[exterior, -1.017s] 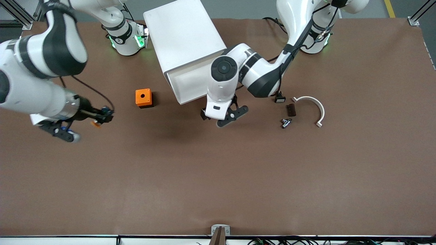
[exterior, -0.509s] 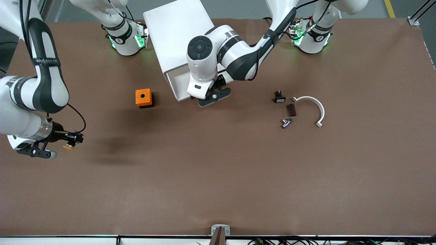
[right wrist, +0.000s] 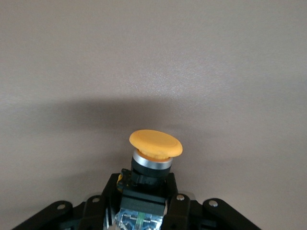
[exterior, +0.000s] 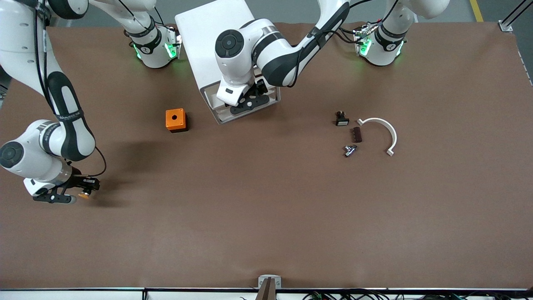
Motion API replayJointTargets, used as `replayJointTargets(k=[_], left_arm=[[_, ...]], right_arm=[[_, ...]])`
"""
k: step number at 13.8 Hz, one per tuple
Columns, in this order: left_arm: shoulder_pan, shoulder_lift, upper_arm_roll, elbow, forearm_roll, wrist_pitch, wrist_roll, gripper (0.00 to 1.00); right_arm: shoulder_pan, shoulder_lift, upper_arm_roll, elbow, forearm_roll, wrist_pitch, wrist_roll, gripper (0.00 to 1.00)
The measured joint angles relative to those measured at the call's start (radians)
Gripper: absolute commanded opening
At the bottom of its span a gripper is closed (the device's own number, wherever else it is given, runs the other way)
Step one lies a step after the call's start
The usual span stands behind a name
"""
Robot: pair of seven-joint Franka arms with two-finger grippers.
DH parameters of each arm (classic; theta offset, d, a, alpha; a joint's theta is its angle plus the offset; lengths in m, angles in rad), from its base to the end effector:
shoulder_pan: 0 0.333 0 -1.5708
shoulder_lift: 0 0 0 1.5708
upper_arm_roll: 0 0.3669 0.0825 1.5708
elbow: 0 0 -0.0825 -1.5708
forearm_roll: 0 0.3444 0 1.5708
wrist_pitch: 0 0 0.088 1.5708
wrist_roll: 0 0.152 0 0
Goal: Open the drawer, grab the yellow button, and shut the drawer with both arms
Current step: 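Lower the yellow button onto the table with the right gripper and release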
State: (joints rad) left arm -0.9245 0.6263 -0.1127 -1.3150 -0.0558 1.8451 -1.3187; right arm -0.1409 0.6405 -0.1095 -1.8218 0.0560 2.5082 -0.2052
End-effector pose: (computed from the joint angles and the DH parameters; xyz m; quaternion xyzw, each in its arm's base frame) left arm 0.3684 -0.6019 0.3770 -0.9846 -0.1575 0.0730 0.0197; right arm 0.6425 -0.1564 0.2161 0.9990 -0.0332 0.0212 0.0206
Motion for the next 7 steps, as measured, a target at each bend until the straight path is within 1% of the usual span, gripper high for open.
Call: replayJointTargets(k=[3, 6, 7], left_arm=[[0.0, 0.0, -0.009, -0.003, -0.017, -0.003, -0.001, 1.0], [0.007, 0.0, -0.008, -0.01, -0.082, -0.005, -0.001, 1.0], [0.011, 0.0, -0.008, -0.012, -0.109, -0.006, 0.0, 1.0]], right_arm=[[0.01, 0.017, 0.019, 0.01, 0.0, 0.006, 0.001, 0.02], [0.07, 0.017, 0.029, 0.026, 0.001, -0.001, 0.072, 0.03], [0.099, 0.017, 0.03, 0.028, 0.001, -0.004, 0.103, 0.25]])
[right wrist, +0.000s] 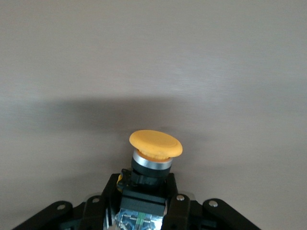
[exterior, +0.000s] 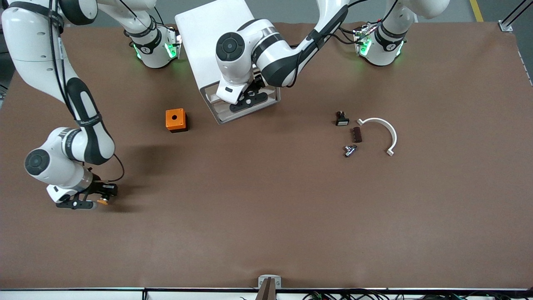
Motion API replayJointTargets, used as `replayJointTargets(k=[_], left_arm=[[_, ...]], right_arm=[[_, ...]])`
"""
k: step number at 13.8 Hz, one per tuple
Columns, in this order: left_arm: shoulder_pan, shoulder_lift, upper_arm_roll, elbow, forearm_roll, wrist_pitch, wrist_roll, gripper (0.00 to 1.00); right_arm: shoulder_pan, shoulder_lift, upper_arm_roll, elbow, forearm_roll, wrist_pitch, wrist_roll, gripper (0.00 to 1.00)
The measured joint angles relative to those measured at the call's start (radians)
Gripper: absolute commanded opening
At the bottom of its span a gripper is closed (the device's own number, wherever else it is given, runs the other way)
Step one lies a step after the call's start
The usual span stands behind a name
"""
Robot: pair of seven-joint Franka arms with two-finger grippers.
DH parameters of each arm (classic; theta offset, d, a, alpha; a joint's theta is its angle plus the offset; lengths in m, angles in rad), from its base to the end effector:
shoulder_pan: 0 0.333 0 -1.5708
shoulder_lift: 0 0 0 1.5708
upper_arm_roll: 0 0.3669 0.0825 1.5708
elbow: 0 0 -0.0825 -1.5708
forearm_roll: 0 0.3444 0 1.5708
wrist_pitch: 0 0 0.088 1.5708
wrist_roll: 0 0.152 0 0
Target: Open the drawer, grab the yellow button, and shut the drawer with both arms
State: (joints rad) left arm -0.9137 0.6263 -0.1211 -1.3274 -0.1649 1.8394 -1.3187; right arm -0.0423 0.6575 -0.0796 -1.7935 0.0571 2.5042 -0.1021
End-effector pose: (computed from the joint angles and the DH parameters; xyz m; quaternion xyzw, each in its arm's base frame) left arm 0.3579 -0.6051 0.3740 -0.9763 -0.1755 0.1262 0.0069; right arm 0.6645 -0.0749 0.2141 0.9993 -0.0234 0.0270 0.0095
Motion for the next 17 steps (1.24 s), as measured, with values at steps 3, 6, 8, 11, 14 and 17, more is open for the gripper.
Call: replayJointTargets(k=[3, 6, 8, 11, 14, 17], left_arm=[[0.005, 0.0, 0.0, -0.008, -0.047, -0.001, 0.002, 1.0], [0.009, 0.0, 0.0, -0.009, -0.055, -0.001, 0.003, 1.0], [0.018, -0.004, 0.003, -0.008, -0.055, -0.001, 0.003, 1.0], [0.069, -0.032, 0.013, -0.006, -0.009, -0.025, 0.003, 1.0], [0.169, -0.088, 0.018, -0.002, 0.065, -0.039, 0.003, 1.0], [0.281, -0.156, 0.02, 0.001, 0.13, -0.05, 0.02, 1.0]], right_arm=[[0.056, 0.003, 0.0, 0.003, -0.001, -0.009, 0.026, 1.0], [0.06, 0.003, -0.008, 0.054, -0.014, -0.125, 0.025, 1.0], [0.059, -0.01, -0.015, 0.136, -0.03, -0.305, 0.024, 1.0], [0.059, -0.119, -0.02, 0.208, -0.038, -0.546, 0.024, 1.0], [0.047, -0.293, -0.024, 0.211, -0.039, -0.729, 0.024, 1.0], [0.032, -0.44, -0.024, 0.192, -0.039, -0.814, 0.024, 1.0]])
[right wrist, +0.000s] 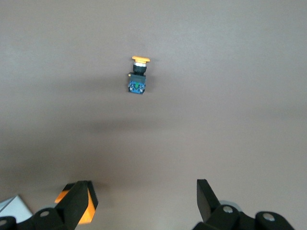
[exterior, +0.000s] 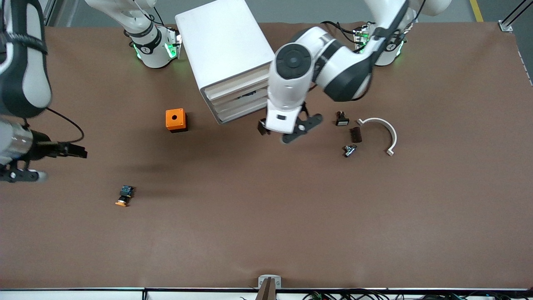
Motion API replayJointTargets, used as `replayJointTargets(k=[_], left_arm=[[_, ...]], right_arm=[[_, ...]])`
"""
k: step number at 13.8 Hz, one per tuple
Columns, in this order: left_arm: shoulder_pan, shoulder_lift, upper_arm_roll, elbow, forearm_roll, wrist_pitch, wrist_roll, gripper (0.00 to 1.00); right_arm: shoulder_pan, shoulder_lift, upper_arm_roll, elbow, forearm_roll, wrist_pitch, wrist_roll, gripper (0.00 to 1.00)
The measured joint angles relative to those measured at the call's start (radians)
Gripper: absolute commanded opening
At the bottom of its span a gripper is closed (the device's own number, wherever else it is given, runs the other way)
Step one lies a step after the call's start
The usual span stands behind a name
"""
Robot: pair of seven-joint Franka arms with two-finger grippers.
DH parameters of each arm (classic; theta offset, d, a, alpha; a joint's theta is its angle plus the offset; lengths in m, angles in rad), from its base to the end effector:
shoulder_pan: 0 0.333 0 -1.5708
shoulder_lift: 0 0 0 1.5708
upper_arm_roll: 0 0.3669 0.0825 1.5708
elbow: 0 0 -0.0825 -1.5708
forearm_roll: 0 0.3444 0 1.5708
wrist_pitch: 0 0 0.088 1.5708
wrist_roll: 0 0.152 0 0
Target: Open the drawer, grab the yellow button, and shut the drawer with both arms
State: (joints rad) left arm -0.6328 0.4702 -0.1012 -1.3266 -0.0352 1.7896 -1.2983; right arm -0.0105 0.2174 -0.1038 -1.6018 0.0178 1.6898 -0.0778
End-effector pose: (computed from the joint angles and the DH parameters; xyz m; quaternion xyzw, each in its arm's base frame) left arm 0.5115 -0.4488 0.4748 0.9571 0.2871 -0.0353 0.0190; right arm 0.5783 -0.0585 0.5073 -0.9978 0.0193 0.0640 0.0037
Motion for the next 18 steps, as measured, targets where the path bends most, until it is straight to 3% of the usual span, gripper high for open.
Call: replayJointTargets(k=[5, 11, 18], left_arm=[[0.196, -0.107, 0.003, 0.001, 0.03, -0.173, 0.267, 1.0], [0.461, -0.194, 0.005, 0.0, 0.035, -0.383, 0.738, 1.0], [0.67, -0.254, 0.031, -0.033, 0.058, -0.436, 1.225, 1.0]], right_arm=[[0.006, -0.14, 0.015, -0.045, 0.0, -0.073, 0.024, 1.0], [0.017, -0.139, 0.021, -0.06, 0.0, -0.059, 0.08, 1.0], [0.018, -0.138, 0.015, 0.008, -0.003, -0.1, 0.08, 1.0]])
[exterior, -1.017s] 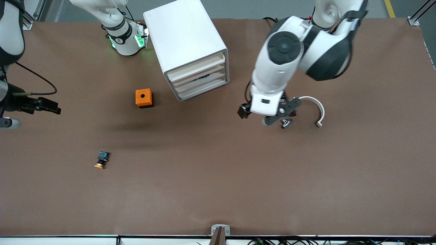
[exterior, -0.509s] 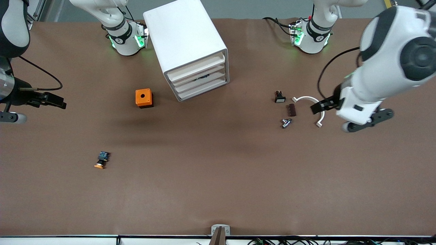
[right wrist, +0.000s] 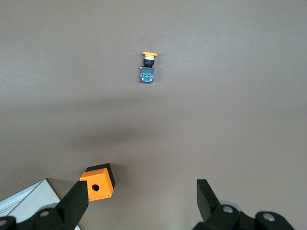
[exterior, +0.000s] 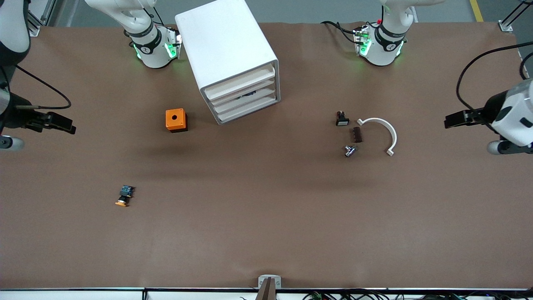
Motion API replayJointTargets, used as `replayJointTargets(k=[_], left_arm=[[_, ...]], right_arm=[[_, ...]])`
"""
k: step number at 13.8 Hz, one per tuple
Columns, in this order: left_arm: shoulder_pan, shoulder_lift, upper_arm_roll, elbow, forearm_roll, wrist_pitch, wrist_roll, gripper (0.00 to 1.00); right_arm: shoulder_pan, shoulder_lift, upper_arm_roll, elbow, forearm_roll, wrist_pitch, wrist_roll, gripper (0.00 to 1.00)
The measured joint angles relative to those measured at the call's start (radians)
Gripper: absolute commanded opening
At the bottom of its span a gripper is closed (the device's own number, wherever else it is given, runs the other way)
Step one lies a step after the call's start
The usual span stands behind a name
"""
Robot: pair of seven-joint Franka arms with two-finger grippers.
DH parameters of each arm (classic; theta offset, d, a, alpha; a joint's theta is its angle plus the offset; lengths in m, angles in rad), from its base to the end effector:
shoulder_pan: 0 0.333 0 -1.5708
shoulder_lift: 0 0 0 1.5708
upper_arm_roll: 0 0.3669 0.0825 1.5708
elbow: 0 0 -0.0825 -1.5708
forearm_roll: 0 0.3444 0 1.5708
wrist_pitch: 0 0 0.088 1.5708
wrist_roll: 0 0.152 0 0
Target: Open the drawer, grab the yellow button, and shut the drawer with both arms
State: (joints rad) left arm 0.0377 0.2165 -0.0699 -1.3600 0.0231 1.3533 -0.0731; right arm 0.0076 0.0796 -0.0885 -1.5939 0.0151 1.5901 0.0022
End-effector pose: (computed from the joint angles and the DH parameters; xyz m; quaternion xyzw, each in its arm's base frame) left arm 0.5563 -0.0093 0.5867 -0.9936 -0.0215 0.1108 0.0098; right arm 0.5360 -0.0393 0.5803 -0.9982 0.0420 0.0413 0.0057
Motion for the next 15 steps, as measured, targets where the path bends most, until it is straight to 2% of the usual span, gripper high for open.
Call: replayJointTargets(k=[1, 4, 6, 8, 10, 15], left_arm=[[-0.013, -0.013, 0.04, -0.017, 0.0, 0.001, 0.047, 1.0], [-0.14, -0.062, 0.235, -0.089, 0.0, 0.043, 0.169, 1.0], [-0.165, -0.107, 0.287, -0.174, 0.0, 0.118, 0.234, 1.0], [-0.164, -0.153, 0.295, -0.28, 0.0, 0.226, 0.255, 1.0], [-0.144, -0.185, 0.267, -0.354, 0.0, 0.312, 0.259, 1.0], [-0.056, -0.194, 0.118, -0.368, 0.0, 0.425, 0.259, 1.0]], right_arm=[[-0.001, 0.0, -0.003, 0.015, 0.0, -0.016, 0.0, 1.0], [-0.001, 0.0, -0.005, 0.029, -0.002, -0.102, 0.0, 1.0], [-0.001, 0.0, -0.003, 0.03, -0.004, -0.134, 0.0, 1.0], [-0.001, -0.011, -0.001, 0.034, -0.006, -0.152, 0.001, 1.0], [-0.001, -0.039, -0.001, 0.033, -0.007, -0.174, 0.002, 1.0], [0.003, -0.08, 0.005, 0.029, -0.007, -0.224, 0.005, 1.0]])
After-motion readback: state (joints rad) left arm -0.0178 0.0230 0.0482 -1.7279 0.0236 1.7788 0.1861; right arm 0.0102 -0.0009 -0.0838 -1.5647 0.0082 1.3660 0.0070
